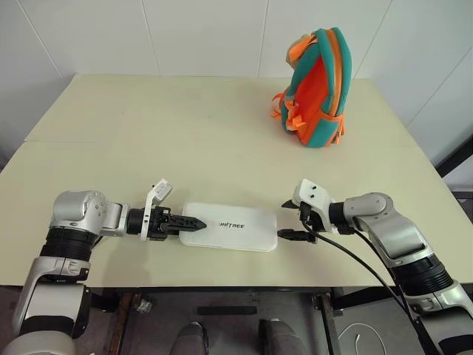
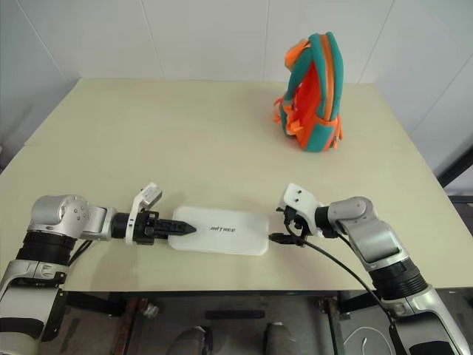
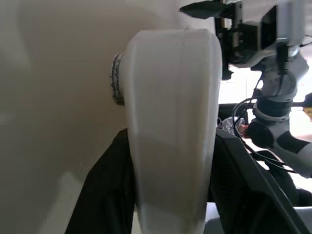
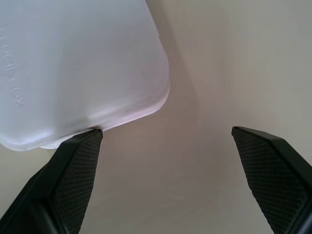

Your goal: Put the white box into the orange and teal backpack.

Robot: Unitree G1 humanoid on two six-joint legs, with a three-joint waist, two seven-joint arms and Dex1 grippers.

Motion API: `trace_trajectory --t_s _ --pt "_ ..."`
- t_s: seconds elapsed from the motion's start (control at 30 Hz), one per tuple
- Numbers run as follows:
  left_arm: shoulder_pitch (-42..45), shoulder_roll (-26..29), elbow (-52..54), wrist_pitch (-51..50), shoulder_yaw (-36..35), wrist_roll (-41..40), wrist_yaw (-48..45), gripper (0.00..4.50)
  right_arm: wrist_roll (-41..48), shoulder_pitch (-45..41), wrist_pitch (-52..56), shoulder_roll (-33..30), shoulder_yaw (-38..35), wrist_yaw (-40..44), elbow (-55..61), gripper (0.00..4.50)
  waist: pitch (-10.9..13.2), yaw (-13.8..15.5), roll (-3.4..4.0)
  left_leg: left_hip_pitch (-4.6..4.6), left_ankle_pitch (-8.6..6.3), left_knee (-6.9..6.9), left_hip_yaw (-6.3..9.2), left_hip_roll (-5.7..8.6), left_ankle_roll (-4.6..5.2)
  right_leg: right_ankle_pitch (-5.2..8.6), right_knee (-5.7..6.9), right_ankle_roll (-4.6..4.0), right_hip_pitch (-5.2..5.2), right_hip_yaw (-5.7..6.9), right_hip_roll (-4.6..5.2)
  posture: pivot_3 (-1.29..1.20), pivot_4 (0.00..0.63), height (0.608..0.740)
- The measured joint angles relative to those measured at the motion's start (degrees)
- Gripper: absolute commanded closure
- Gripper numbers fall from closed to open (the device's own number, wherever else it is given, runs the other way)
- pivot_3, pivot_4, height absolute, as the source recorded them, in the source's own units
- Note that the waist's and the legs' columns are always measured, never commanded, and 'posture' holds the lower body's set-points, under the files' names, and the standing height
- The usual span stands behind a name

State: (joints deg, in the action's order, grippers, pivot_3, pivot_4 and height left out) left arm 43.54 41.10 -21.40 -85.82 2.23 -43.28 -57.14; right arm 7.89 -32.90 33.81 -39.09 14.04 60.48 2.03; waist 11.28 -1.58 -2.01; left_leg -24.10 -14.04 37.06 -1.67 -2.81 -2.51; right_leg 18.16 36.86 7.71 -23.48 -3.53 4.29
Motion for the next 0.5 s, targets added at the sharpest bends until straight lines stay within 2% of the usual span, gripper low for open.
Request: trace_trajectory --t_s 0.1,0.5 --pt "0.22 0.57 0.48 1.14 0.64 -0.02 -1.24 3.12 0.0 0.0 -0.12 -0.03 -0.01 0.0 -0.03 0.0 0.0 -0.03 0.0 0.03 0.01 0.02 0.0 0.0 0.0 -0.01 0.03 0.01 0.02 0.0 0.0 0.0 0.15 0.74" --pt "-1.15 5.81 7.23 6.38 7.95 0.0 -5.91 3.13 -0.2 -2.24 -2.75 -0.2 -2.16 -2.49 -4.55 0.0 0.0 -0.05 0.0 0.04 0.01 0.01 0.02 0.0 0.0 -0.01 0.0 0.01 0.04 0.0 0.0 0.0 0.15 0.74"
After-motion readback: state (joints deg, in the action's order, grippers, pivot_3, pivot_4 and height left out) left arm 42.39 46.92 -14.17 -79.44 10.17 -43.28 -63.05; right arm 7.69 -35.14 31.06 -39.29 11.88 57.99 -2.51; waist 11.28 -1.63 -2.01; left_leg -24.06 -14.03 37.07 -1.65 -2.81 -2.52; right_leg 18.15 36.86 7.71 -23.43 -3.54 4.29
